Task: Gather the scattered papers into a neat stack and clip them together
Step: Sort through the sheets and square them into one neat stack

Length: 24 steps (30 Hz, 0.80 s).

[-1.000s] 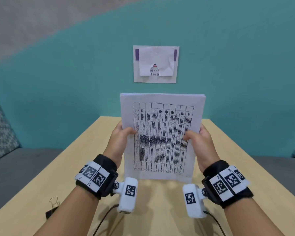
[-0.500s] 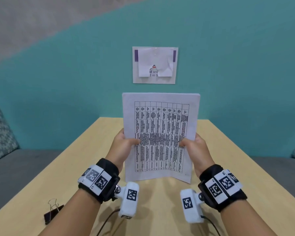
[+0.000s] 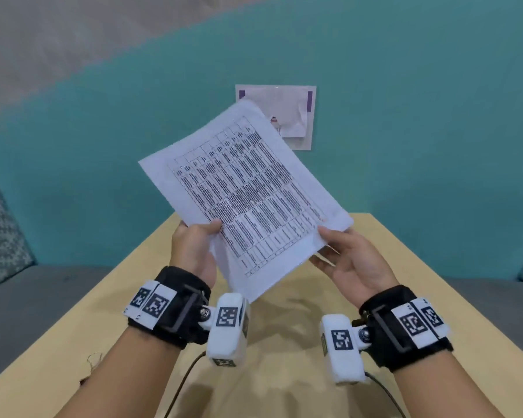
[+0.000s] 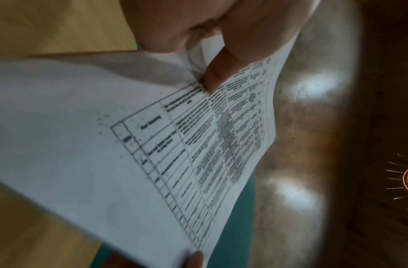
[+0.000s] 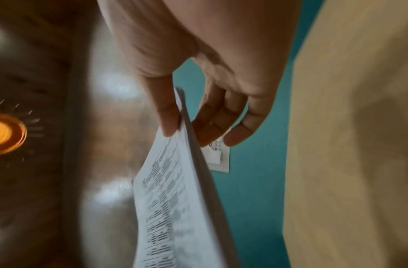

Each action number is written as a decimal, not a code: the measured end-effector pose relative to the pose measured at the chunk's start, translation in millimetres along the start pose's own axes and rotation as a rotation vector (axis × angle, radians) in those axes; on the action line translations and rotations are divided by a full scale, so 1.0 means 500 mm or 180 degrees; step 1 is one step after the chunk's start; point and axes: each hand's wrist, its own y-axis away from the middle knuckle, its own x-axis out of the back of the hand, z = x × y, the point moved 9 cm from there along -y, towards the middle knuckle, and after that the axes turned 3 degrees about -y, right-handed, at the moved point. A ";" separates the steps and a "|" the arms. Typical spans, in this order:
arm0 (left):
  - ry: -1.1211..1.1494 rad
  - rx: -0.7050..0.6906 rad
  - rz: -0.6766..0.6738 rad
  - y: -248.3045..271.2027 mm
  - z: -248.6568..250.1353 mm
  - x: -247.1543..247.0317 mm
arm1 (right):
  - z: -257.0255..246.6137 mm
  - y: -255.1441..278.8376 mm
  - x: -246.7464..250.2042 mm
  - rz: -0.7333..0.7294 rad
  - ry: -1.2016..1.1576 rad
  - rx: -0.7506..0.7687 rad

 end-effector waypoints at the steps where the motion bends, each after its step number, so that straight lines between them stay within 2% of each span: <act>1: 0.0097 0.0038 -0.0013 0.002 -0.008 -0.006 | 0.009 0.005 -0.017 -0.0095 -0.0165 -0.0062; 4: 0.0160 -0.0031 -0.0258 0.028 -0.014 -0.040 | 0.020 0.008 -0.042 -0.0071 -0.0421 0.0066; 7: 0.0139 -0.0109 -0.0591 0.054 0.001 -0.068 | 0.006 0.008 -0.009 0.0519 -0.0379 0.0328; 9: 0.0165 -0.0114 -0.0684 0.056 0.021 -0.065 | -0.011 0.007 0.023 0.0712 -0.0219 0.0340; 15: 0.0569 0.0305 -0.0702 0.003 0.066 0.016 | -0.086 0.000 0.106 0.0680 0.0416 0.0482; 20: -0.0564 0.0424 -0.0897 0.002 0.042 0.019 | -0.101 0.002 0.098 0.0349 0.1146 0.0596; 24: -0.1200 0.0241 -0.1206 0.017 0.022 -0.010 | -0.094 0.001 0.082 0.0416 0.1489 0.0746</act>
